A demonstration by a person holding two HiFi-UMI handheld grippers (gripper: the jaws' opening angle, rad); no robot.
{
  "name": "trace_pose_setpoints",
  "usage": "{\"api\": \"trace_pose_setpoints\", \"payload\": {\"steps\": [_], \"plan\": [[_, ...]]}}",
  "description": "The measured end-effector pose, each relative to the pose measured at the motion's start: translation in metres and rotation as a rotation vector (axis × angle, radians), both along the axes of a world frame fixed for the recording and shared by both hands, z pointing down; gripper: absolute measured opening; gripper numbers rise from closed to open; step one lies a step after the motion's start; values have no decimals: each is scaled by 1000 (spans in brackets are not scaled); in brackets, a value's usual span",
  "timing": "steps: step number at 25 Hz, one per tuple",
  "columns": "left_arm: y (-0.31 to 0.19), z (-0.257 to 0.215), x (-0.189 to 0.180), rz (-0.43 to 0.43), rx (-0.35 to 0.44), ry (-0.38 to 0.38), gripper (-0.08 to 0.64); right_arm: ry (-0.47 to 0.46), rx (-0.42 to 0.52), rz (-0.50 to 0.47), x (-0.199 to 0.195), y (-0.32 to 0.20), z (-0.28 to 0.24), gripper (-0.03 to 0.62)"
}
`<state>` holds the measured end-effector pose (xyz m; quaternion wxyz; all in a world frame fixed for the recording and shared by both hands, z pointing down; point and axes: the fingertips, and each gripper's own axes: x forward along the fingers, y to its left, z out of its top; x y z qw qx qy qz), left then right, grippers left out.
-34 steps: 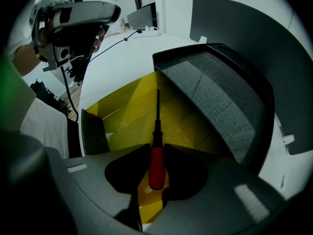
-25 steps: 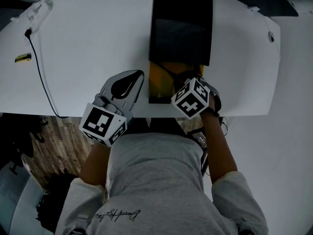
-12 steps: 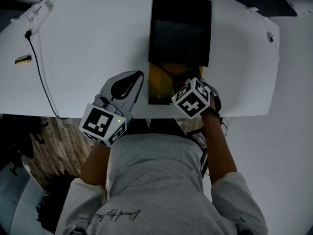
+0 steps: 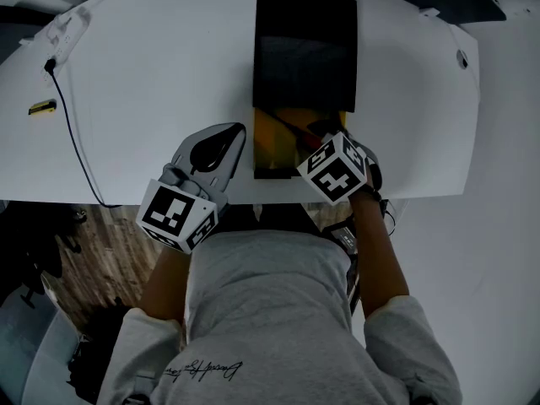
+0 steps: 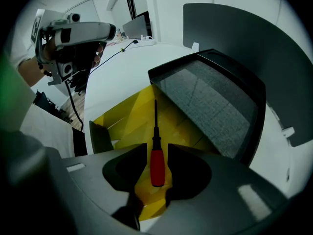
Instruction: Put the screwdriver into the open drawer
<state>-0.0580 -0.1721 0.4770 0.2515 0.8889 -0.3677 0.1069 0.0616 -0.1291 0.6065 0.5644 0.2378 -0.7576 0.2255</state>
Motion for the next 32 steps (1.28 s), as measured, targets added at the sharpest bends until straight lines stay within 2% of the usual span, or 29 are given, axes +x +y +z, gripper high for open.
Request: {"api": "trace_pose_setpoints", "payload": {"steps": [4,14,32], "plan": [[3,-3,0,3,5,-7,0,-45,25,27,-2,0,-8,149],[16,-25,16,31,44,5,0,-165,176,97,-2,1,-48,14],[52,-73,29,61,119,-35,0,-417,346,214,4,32,-140,14]]}}
